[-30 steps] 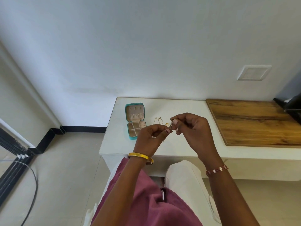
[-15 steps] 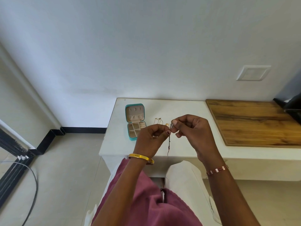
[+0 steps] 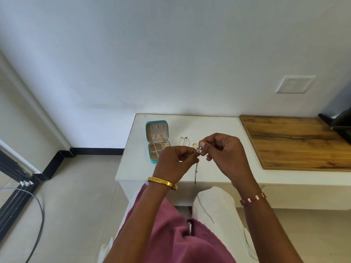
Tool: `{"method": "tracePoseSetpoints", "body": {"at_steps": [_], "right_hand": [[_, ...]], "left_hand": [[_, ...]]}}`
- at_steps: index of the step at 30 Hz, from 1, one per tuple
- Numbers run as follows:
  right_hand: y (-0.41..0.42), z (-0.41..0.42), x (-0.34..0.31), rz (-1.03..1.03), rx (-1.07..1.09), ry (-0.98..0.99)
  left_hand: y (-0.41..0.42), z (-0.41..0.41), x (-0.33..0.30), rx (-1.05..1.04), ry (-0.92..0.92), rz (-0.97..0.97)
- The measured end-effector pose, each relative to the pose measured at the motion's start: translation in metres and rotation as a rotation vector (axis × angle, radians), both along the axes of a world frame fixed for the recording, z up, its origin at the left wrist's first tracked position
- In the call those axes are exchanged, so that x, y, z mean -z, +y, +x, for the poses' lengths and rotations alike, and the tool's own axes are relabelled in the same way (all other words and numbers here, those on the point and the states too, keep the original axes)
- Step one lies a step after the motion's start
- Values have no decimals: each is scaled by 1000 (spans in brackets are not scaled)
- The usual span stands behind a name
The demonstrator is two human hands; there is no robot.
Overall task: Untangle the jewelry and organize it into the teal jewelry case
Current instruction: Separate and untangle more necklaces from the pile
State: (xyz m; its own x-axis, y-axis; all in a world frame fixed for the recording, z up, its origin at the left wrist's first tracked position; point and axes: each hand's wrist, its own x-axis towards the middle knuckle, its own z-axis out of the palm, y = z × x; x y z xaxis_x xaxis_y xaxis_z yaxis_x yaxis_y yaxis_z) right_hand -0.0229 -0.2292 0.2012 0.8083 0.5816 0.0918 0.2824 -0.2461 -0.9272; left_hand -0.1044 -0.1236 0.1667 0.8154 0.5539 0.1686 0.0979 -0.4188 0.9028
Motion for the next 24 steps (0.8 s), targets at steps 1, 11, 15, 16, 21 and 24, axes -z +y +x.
{"method": "tracePoseSetpoints", "body": {"at_steps": [1,11,15,16,21,24], "right_hand": [[0,0,0,-12,-2,-9],[4,-1,5,6,75,-34],[1,-3,-1,161,135,155],[0,-3,-2,159,124,176],[-6,1,-4,1,54,93],[-6,0,-4,-164,-5,-50]], "left_hand": [[0,0,0,-7,7,26],[-6,2,-4,-56,6,129],[-13,2,-2,-67,-30,-483],[-14,1,-1,-69,-39,-637],[-24,1,0,-105,-86,-1043],[-26,2,1,-134,-110,-1065]]}}
